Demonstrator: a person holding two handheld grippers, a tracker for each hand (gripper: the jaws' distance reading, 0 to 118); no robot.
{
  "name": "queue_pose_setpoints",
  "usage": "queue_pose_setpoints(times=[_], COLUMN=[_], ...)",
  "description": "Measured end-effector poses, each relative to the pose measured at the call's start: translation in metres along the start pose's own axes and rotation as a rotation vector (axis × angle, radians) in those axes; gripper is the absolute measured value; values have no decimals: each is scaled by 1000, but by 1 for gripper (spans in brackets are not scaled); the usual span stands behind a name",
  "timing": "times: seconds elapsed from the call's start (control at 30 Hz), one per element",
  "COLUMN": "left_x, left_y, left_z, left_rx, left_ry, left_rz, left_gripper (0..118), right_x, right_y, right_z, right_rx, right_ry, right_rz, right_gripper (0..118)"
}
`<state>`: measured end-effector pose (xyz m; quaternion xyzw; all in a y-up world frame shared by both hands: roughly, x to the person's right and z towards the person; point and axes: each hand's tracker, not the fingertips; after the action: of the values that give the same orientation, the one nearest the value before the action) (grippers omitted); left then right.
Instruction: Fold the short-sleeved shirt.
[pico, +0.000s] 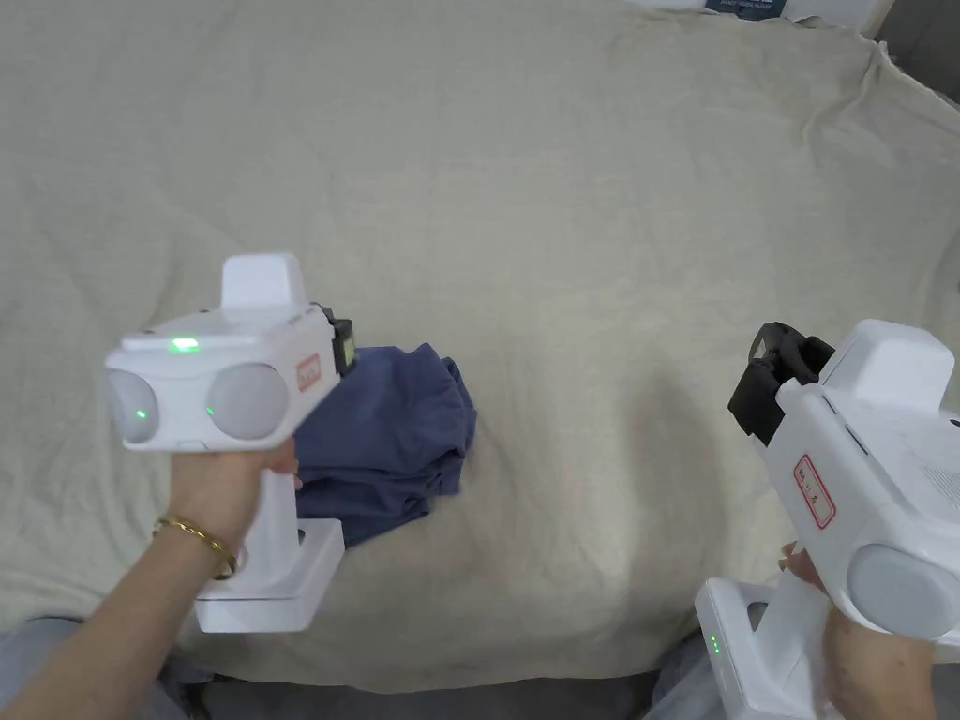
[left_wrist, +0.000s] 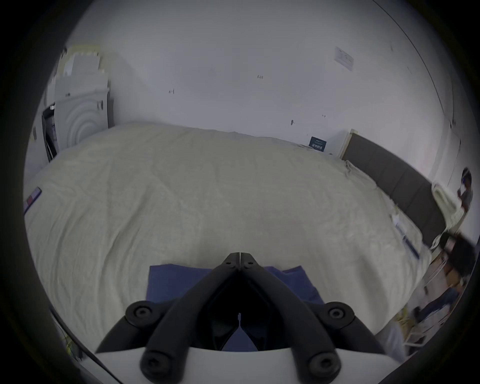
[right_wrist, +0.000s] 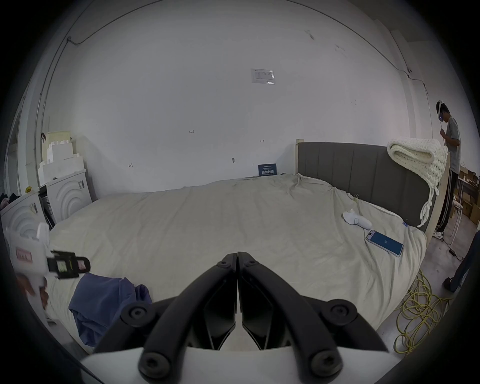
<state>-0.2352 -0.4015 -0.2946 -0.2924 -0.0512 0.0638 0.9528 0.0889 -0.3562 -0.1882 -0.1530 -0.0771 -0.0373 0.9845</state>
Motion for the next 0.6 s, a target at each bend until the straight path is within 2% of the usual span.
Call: queue_pose_setpoints(times=[0.43,0.6], left_x=[79,95], left_y=[-70,-81], left_z=[-44,-50], left_rx=[-69,-75], left_ry=[-68,-73], left_rz=[-204,-329], left_gripper=[0,0], right_x=[11,17], right_y=[1,0], right_z=[5,5], right_rx=[-15,-18], right_ry=[-35,-46], right_rz=[12,12], right_gripper=[0,0])
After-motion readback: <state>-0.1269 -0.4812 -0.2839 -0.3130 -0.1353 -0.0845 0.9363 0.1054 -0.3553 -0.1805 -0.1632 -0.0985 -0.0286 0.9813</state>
